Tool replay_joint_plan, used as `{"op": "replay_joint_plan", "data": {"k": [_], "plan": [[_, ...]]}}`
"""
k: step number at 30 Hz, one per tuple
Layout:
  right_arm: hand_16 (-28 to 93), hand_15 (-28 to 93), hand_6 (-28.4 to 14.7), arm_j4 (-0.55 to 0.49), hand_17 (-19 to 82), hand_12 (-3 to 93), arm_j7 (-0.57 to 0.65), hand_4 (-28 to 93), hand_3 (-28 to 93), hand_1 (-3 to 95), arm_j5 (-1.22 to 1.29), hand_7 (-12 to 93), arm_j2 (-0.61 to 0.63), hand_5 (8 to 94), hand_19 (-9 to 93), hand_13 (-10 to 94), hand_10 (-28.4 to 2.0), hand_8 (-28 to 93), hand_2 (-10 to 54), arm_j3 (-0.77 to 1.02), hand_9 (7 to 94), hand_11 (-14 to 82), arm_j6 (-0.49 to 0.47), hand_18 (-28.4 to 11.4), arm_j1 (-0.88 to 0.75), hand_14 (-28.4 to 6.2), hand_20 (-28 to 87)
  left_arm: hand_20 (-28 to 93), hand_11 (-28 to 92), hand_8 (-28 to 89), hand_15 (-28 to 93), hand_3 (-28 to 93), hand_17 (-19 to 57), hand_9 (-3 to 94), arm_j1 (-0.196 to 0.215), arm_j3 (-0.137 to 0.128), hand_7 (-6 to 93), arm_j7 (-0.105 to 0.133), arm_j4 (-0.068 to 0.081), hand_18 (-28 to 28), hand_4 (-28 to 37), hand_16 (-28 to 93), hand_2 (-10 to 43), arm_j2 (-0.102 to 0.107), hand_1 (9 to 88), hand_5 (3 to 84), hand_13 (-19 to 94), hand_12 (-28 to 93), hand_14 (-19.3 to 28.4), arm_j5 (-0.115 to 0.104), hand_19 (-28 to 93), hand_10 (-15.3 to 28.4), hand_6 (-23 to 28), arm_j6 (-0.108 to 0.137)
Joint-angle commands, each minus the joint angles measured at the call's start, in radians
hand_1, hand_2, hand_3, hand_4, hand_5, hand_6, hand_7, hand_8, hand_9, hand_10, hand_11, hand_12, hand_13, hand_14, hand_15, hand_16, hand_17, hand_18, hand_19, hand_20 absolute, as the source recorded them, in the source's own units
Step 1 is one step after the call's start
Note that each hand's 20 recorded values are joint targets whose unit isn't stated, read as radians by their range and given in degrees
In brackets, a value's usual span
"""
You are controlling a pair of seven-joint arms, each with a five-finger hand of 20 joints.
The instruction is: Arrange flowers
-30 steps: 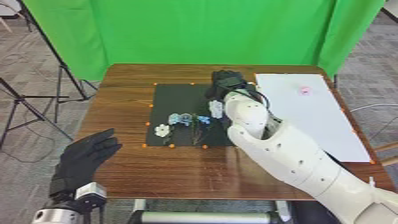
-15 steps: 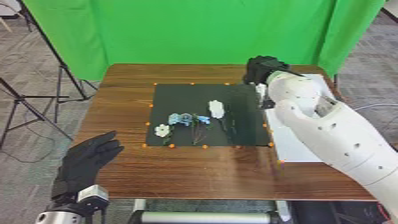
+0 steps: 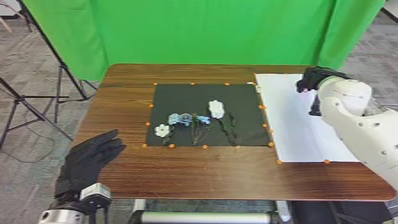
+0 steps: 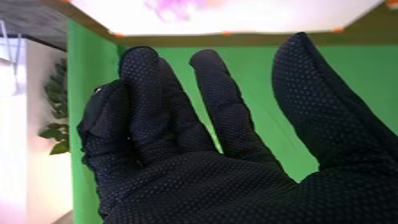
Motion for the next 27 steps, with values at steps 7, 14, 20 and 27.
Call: {"op": "replay_joint_plan", "data": {"k": [7, 14, 20, 27], "plan": [[15, 79, -7.2, 0.076, 18, 16.1, 0.007, -25, 90, 21.1, -0.069, 14, -0.083, 39.0, 86, 30, -20.1, -12, 3.2, -0.01, 35.1, 12.8, 0.005, -21.1, 0.013, -22.7, 48, 11, 41, -9, 65, 80, -9.9, 43.2, -0.024, 0.014, 15.2, -0.054, 0.013, 21.8, -16.3, -15, 8.1, -0.061, 28.3, 51.1, 32, 8, 28.4, 0.042, 61, 23.8, 16.2, -0.048], [15, 80, -6.8, 0.116, 18, 16.5, 0.041, -25, 90, 21.0, -0.081, 14, -0.084, 36.7, 85, 29, -20.3, -12, 3.1, 0.001, 32.9, 11.5, 0.003, -20.8, 0.034, -22.9, 48, 11, 41, -9, 65, 80, -9.9, 43.2, -0.031, 0.029, 15.2, -0.04, 0.015, 21.8, -16.3, -16, 8.1, -0.044, 28.4, 51.1, 32, 9, 28.4, 0.03, 61, 23.8, 16.2, -0.045], [14, 80, -6.8, 0.146, 17, 16.7, 0.063, -25, 90, 21.0, -0.082, 14, -0.089, 36.2, 85, 28, -20.3, -12, 3.0, 0.012, 32.0, 11.0, -0.024, -20.7, 0.043, -23.0, 48, 11, 41, -9, 65, 80, -9.9, 43.2, -0.031, 0.033, 15.3, -0.027, 0.014, 21.8, -16.2, -16, 8.1, -0.037, 28.3, 51.1, 32, 8, 28.4, 0.025, 61, 23.8, 16.2, -0.039], [14, 80, -7.7, 0.124, 17, 16.8, 0.049, -25, 90, 21.6, -0.086, 14, -0.087, 39.1, 85, 29, -18.5, -12, 2.7, 0.027, 35.5, 12.5, -0.044, -20.6, -0.005, -23.1, 47, 11, 41, -9, 65, 80, -9.9, 43.2, -0.037, 0.031, 15.4, -0.047, 0.016, 21.8, -16.1, -16, 8.1, -0.05, 28.3, 51.1, 32, 8, 28.4, 0.036, 61, 23.8, 16.2, -0.049]]}}
